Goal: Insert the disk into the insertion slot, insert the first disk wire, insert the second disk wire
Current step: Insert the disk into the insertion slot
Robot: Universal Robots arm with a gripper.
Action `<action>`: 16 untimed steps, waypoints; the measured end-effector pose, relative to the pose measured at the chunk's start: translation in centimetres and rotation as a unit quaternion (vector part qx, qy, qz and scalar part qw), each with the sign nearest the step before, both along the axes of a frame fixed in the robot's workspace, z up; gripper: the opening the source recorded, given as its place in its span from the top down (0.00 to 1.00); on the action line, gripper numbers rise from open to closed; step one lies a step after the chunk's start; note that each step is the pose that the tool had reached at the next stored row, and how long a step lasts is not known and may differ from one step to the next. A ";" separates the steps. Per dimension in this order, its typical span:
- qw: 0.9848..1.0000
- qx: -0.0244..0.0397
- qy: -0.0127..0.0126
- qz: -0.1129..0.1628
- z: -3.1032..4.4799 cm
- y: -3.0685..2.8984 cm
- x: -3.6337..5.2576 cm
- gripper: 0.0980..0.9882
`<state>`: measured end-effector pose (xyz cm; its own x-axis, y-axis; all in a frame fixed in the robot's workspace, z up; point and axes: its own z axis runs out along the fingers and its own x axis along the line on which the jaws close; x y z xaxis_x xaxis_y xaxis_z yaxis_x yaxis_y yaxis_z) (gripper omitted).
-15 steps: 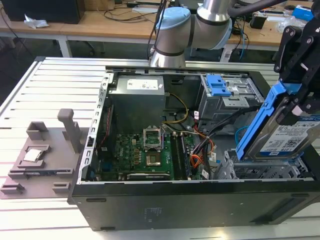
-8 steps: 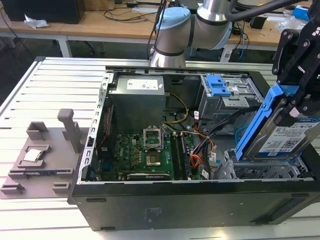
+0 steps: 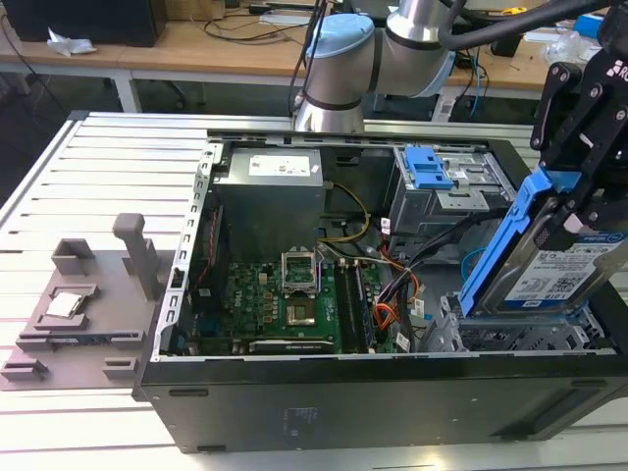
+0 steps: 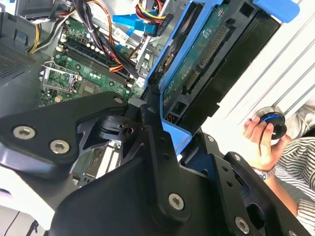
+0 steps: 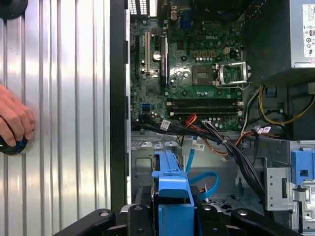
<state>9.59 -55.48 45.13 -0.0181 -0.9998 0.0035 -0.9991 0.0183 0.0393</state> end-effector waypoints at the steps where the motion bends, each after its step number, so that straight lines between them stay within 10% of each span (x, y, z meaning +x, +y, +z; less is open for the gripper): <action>1: 1.000 0.000 0.000 0.000 -0.06 0.10 0.00 0.70; 16: 1.000 0.000 0.000 0.000 -1.44 1.00 -0.18 0.70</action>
<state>9.42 -54.48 43.70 -0.0181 -0.9998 0.0035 -0.9991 0.0182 0.0393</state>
